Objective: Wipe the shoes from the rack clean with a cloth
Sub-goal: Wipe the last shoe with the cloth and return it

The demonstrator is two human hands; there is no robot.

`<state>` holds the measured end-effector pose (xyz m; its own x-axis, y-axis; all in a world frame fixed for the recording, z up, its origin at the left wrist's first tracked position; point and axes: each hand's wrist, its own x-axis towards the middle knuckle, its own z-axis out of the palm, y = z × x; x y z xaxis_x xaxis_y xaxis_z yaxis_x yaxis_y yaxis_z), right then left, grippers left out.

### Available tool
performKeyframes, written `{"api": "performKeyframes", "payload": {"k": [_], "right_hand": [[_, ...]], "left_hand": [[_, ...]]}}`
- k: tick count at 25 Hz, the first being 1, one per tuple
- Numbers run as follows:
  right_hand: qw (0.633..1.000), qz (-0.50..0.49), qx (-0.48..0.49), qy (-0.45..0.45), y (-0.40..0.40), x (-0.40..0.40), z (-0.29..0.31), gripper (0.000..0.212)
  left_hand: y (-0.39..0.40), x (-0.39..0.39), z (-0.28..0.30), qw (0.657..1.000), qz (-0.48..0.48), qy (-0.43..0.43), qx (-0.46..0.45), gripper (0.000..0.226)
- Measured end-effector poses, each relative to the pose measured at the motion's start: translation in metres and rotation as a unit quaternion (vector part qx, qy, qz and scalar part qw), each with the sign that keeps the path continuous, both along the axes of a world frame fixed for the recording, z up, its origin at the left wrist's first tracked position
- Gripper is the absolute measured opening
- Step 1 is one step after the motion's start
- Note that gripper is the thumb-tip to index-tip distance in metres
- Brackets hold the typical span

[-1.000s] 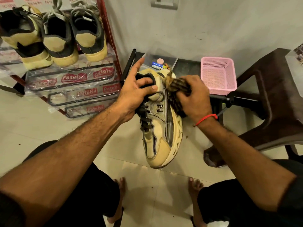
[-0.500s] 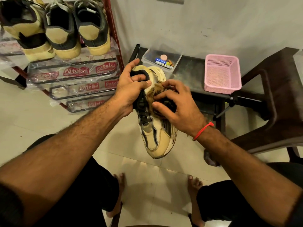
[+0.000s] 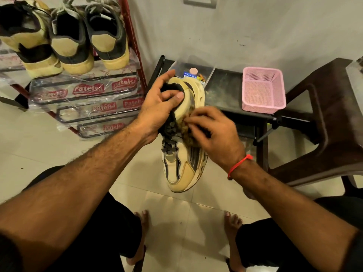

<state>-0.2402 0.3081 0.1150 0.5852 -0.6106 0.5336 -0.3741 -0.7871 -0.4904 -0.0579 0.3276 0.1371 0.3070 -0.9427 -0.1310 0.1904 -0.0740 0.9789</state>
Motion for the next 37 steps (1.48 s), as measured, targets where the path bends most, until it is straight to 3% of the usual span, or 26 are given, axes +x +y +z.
{"api": "performKeyframes", "payload": {"k": [4,7,11,15,19,22,25,28,33,37], "right_hand": [[0.988,-0.121,0.041,-0.085,-0.045,0.000,0.019,0.015],[0.988,-0.103,0.058,-0.097,-0.033,0.001,0.017,0.008],[0.999,-0.018,0.035,-0.011,0.020,0.008,0.001,0.009],[0.990,-0.108,0.038,-0.078,-0.026,0.002,0.020,0.008],[0.981,-0.158,0.083,-0.081,-0.047,-0.006,0.028,0.012],[0.976,-0.156,0.107,-0.106,-0.034,-0.007,0.017,0.008],[0.985,-0.103,0.118,-0.068,0.005,-0.001,-0.004,0.002],[0.991,-0.078,0.090,-0.060,0.011,0.002,-0.003,0.004],[0.977,-0.169,0.076,-0.107,-0.040,-0.002,0.026,0.005],[0.987,-0.108,0.113,-0.039,-0.008,0.004,-0.003,0.003]], "left_hand": [[0.004,-0.012,-0.001,0.997,-0.067,0.010,-0.022,0.056],[0.004,-0.012,-0.008,0.995,-0.087,-0.014,-0.036,0.062],[0.003,0.003,-0.009,0.994,-0.082,-0.052,-0.044,0.063],[0.005,-0.011,-0.010,0.982,-0.157,-0.084,-0.060,0.065],[0.006,-0.019,-0.013,0.974,-0.191,-0.092,-0.076,0.065],[0.006,-0.018,-0.010,0.978,-0.150,-0.126,-0.079,0.067],[0.003,-0.003,-0.006,0.992,-0.051,-0.092,-0.069,0.064],[0.004,0.004,-0.003,0.993,-0.065,-0.075,-0.059,0.062],[0.006,-0.017,-0.007,0.985,-0.152,-0.065,-0.054,0.063],[0.001,-0.007,-0.008,0.993,-0.045,-0.105,-0.020,0.060]]}}
